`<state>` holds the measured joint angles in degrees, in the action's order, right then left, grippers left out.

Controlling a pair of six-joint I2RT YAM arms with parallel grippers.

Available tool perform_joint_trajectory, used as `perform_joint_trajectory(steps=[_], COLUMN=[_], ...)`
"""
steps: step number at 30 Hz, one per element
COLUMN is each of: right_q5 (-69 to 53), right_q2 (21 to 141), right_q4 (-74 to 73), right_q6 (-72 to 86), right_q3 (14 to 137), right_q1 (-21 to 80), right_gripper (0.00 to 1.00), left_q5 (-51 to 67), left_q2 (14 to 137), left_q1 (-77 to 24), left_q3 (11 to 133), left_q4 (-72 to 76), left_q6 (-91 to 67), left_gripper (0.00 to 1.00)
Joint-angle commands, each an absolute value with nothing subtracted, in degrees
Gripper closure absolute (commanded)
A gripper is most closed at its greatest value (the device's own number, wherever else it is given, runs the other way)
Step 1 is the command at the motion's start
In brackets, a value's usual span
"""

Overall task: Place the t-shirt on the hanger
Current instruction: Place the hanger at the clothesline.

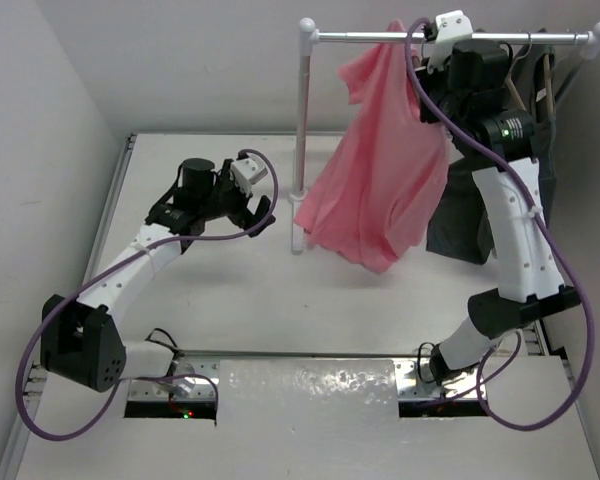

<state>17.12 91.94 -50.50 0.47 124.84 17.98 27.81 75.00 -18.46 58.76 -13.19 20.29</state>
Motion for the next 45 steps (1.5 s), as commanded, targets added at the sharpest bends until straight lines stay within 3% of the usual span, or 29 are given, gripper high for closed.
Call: perform_joint_trajectory(steps=[1,13,23,29,30,31,32,33,35,42,45], right_q5=[9.8,8.8,5.9,5.5,5.5,4.6,4.1,3.9,4.4,9.0,3.4], right_q2=[92.8,99.7,101.8,95.5,94.2,93.2,91.1,90.2,87.0,73.3,66.7], right_q4=[-36.9,-26.9,-23.1,-21.8,-21.8,-22.7,-23.6,-24.9,-29.2,-32.9,-32.9], right_q6=[0.8,-1.4,-0.4,2.7,2.6,2.0,1.8,1.3,0.9,-4.0,-4.7], right_q3=[124.8,125.2,117.3,106.3,103.8,102.8,102.1,101.7,101.4,98.3,97.5], right_q1=[15.5,12.3,11.4,11.4,11.3,11.4,11.5,11.4,11.6,12.1,12.1], right_gripper=[1.00,1.00,1.00,0.98,0.68,0.53,0.44,0.23,0.02,0.01,0.01], left_q5=[26.3,23.3,22.2,22.2,22.3,22.6,22.8,22.9,23.0,22.6,20.2], left_q2=[72.2,68.0,65.5,64.9,64.9,64.9,64.9,64.8,64.6,62.8,61.5], left_q1=[-18.9,-18.3,-17.4,-17.1,-17.1,-17.1,-17.1,-17.1,-17.1,-17.0,-15.4], left_q3=[57.0,51.7,48.1,47.5,47.5,47.2,47.1,47.0,46.6,46.1,44.9], left_q4=[-11.8,-11.2,-10.5,-10.5,-10.5,-10.5,-10.5,-10.5,-10.6,-14.0,-13.8], left_q6=[20.1,21.0,21.0,20.8,20.7,20.7,20.5,20.6,20.7,22.3,21.9], left_gripper=[0.01,0.01,0.01,0.01,0.01,0.01,0.01,0.01,0.01,0.01,0.00])
